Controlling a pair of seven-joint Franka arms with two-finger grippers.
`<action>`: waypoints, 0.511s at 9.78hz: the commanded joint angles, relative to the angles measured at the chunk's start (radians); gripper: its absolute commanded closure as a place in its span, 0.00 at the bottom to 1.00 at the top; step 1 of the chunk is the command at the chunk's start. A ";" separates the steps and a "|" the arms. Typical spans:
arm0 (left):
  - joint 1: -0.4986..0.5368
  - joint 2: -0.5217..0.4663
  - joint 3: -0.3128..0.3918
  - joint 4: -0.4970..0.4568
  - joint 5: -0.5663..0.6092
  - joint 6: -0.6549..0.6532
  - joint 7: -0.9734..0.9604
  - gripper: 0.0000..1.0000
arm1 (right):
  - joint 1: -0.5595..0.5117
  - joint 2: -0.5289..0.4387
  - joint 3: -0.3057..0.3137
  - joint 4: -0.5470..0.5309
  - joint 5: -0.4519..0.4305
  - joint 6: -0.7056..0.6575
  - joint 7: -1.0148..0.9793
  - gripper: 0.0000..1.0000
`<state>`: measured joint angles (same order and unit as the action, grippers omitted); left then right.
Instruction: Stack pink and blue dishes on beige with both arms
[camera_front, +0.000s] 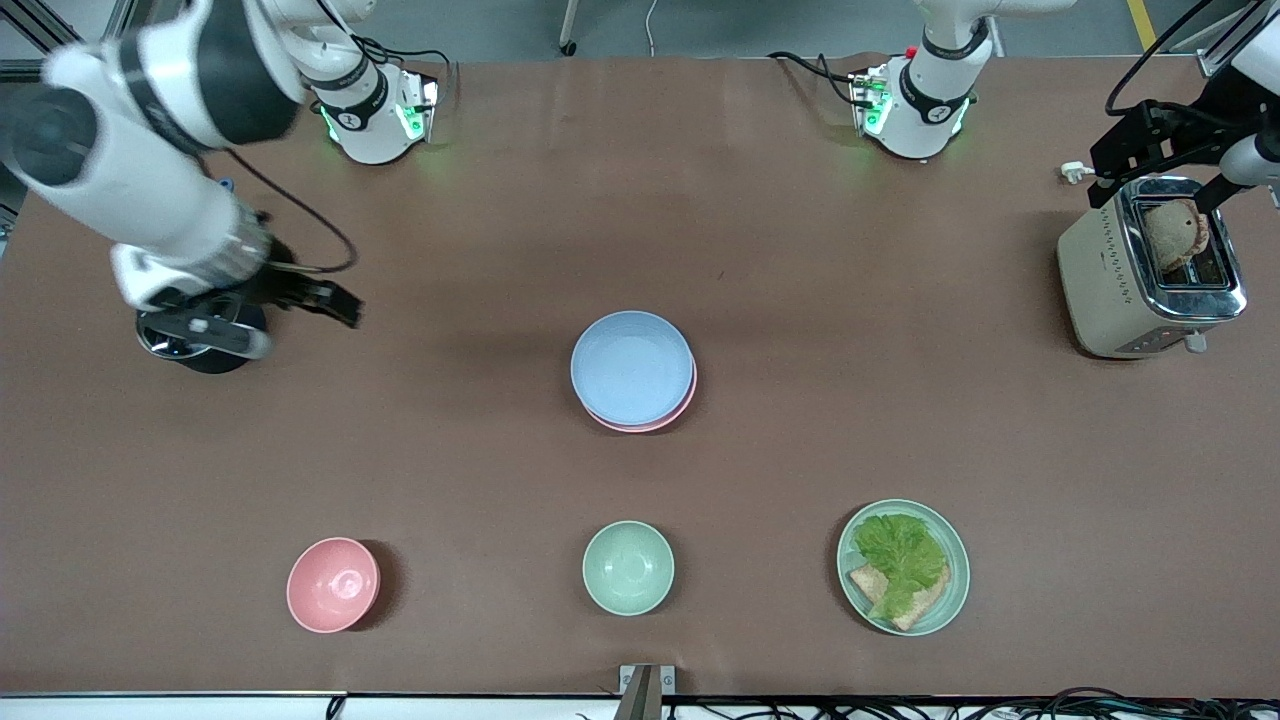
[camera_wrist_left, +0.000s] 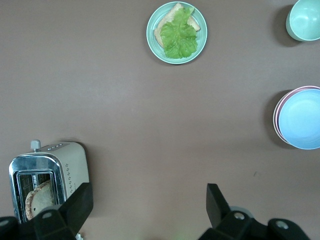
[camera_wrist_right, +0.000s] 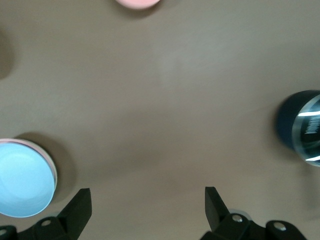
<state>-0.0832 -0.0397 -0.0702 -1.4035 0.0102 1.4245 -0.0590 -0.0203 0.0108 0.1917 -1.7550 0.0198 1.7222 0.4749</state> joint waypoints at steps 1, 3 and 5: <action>-0.007 -0.012 0.012 -0.045 -0.010 -0.010 -0.005 0.00 | 0.007 0.017 -0.120 0.173 -0.024 -0.160 -0.149 0.00; -0.003 -0.009 0.010 -0.045 -0.010 -0.010 -0.007 0.00 | -0.038 0.017 -0.193 0.283 -0.012 -0.269 -0.325 0.00; -0.004 -0.009 0.010 -0.045 -0.012 -0.010 -0.007 0.00 | -0.049 0.014 -0.202 0.324 -0.012 -0.320 -0.352 0.00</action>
<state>-0.0821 -0.0402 -0.0659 -1.4080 0.0100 1.4223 -0.0598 -0.0690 0.0097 -0.0198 -1.4680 0.0136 1.4296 0.1309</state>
